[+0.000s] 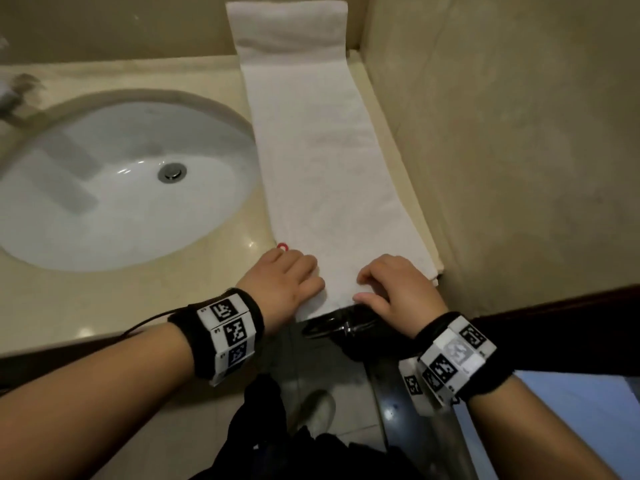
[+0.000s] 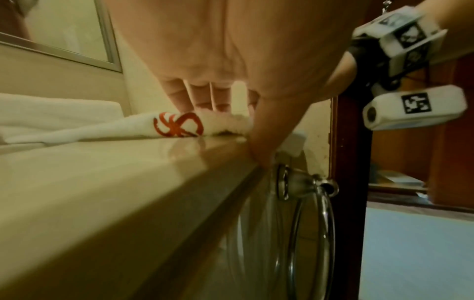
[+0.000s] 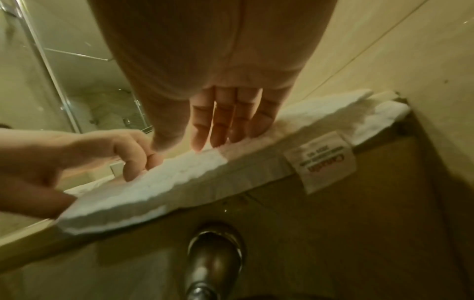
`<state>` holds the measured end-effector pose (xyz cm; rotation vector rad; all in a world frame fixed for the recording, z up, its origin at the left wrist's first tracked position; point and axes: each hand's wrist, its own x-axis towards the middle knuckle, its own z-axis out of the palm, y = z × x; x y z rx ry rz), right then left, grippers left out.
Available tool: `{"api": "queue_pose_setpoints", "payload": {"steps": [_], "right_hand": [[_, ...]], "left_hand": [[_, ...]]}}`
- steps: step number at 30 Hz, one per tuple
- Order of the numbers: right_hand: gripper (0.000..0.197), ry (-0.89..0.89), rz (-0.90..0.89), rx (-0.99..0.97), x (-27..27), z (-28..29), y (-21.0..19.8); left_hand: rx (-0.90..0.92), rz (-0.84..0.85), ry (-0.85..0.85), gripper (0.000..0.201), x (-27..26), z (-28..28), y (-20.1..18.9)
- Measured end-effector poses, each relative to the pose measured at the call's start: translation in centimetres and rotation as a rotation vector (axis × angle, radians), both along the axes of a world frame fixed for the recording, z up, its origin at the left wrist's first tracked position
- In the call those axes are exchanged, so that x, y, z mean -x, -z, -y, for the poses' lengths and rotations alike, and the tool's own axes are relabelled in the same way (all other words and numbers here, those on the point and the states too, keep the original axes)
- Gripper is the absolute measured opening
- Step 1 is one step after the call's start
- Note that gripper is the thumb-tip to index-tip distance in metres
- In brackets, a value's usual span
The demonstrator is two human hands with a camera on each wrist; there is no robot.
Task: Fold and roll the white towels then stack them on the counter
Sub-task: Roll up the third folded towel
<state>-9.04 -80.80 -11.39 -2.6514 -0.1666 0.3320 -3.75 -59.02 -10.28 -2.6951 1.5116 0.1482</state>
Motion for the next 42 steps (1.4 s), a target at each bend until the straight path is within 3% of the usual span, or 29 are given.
{"api": "queue_pose_setpoints", "payload": {"steps": [2, 5, 11, 15, 18, 20, 23, 25, 27, 29, 33, 35, 37, 42], "right_hand": [[0.037, -0.050, 0.035, 0.037, 0.4, -0.4, 0.1], [0.049, -0.096, 0.053, 0.123, 0.9, -1.2, 0.4], [0.046, 0.013, 0.106, 0.212, 0.6, -0.4, 0.8], [0.032, 0.028, 0.036, 0.061, -0.1, 1.4, -0.1], [0.028, 0.171, -0.012, 0.003, -0.9, 1.9, -0.8], [0.020, 0.271, -0.045, 0.024, -1.9, 1.9, -1.0], [0.026, 0.332, -0.134, 0.148, -3.2, 1.3, -1.1], [0.029, 0.312, -0.066, 0.323, -3.4, 0.8, -1.1], [0.029, 0.278, 0.124, 0.396, -3.2, 0.3, -1.0], [0.019, 0.157, 0.206, 0.347, -3.1, 0.1, -0.7], [0.011, -0.012, 0.131, 0.196, -2.5, 0.6, 0.0], [0.023, -0.033, 0.133, 0.198, -1.9, 1.0, 0.0], [0.035, -0.048, 0.149, 0.213, -1.6, 1.2, 0.1], [0.025, -0.038, 0.229, 0.195, -2.1, 1.3, 0.2]], "left_hand": [[0.034, -0.045, -0.038, 0.040, 0.2, 0.2, -0.2], [0.175, -0.254, -0.204, 0.022, -0.2, 0.0, -0.6], [0.387, -0.420, -0.538, 0.016, -0.3, -2.8, -0.5], [0.401, -0.407, -0.611, 0.020, 0.2, -4.0, -0.3], [0.382, -0.399, -0.698, 0.025, -0.2, -4.1, 0.2], [0.369, -0.464, -0.823, 0.027, -0.7, -4.4, 0.8], [0.315, -0.496, -0.891, 0.029, -1.7, -4.4, 1.3], [0.239, -0.442, -0.848, 0.029, -2.0, -4.0, 1.3], [0.251, -0.317, -0.755, 0.021, -2.2, -3.4, 1.1], [0.318, -0.190, -0.595, 0.012, -2.0, -2.9, 1.0], [0.145, -0.150, -0.271, 0.021, -1.5, -2.5, 1.3], [0.157, -0.135, -0.216, 0.027, -1.3, -3.0, 1.1], [0.049, -0.124, -0.179, 0.046, -1.1, -3.5, 0.7], [0.103, -0.048, -0.137, 0.034, -1.2, -3.9, 0.1]]}}
